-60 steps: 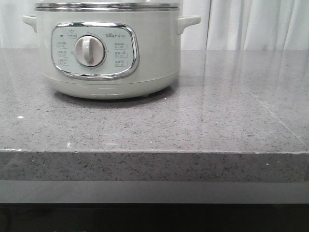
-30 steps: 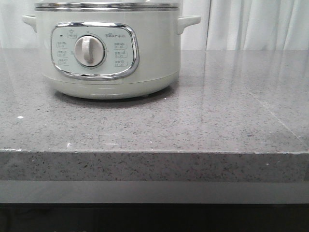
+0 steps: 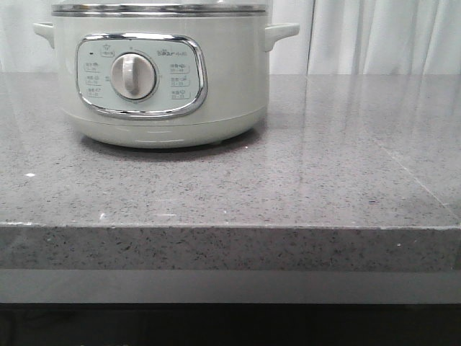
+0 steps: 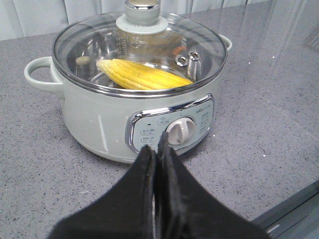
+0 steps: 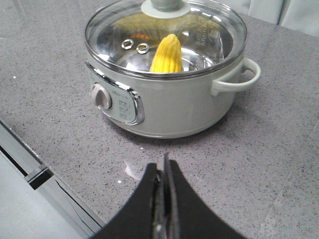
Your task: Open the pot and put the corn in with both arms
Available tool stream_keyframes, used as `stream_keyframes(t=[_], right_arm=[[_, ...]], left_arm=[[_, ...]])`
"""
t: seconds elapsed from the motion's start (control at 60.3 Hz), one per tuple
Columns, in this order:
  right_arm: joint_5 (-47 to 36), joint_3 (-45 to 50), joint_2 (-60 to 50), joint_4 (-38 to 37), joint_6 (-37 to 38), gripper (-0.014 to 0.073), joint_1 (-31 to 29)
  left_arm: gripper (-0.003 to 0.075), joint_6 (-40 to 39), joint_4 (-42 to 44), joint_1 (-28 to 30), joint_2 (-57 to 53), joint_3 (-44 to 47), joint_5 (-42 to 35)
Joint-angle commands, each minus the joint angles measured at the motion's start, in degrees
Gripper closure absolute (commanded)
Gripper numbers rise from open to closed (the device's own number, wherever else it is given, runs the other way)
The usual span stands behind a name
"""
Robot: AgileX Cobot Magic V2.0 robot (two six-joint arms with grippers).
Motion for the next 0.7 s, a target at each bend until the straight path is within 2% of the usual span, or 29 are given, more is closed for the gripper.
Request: stream_keyframes(t=[0.0, 0.182, 0.431, 0.68], right_arm=[[-3.88, -1.54, -0.4, 0.5, -0.36, 0.0713, -0.35], [-3.88, -1.54, -0.4, 0.5, -0.36, 0.0713, -0.35], [-3.88, -1.54, -0.4, 0.5, -0.36, 0.0713, -0.35], [-3.88, -1.54, -0.4, 0.5, -0.36, 0.0713, -0.35]], left_arm=[[0.0741, -0.32, 0.19, 0.57, -1.36, -0.45, -6.74], [0.0741, -0.32, 1.74, 9.41, -9.04, 6.9, -12.56], [0.0741, -0.32, 0.34, 19.8, -24.32, 24.94, -21.43], [0.0741, -0.32, -3.94, 24.91, -35.69, 37.07, -28.12]])
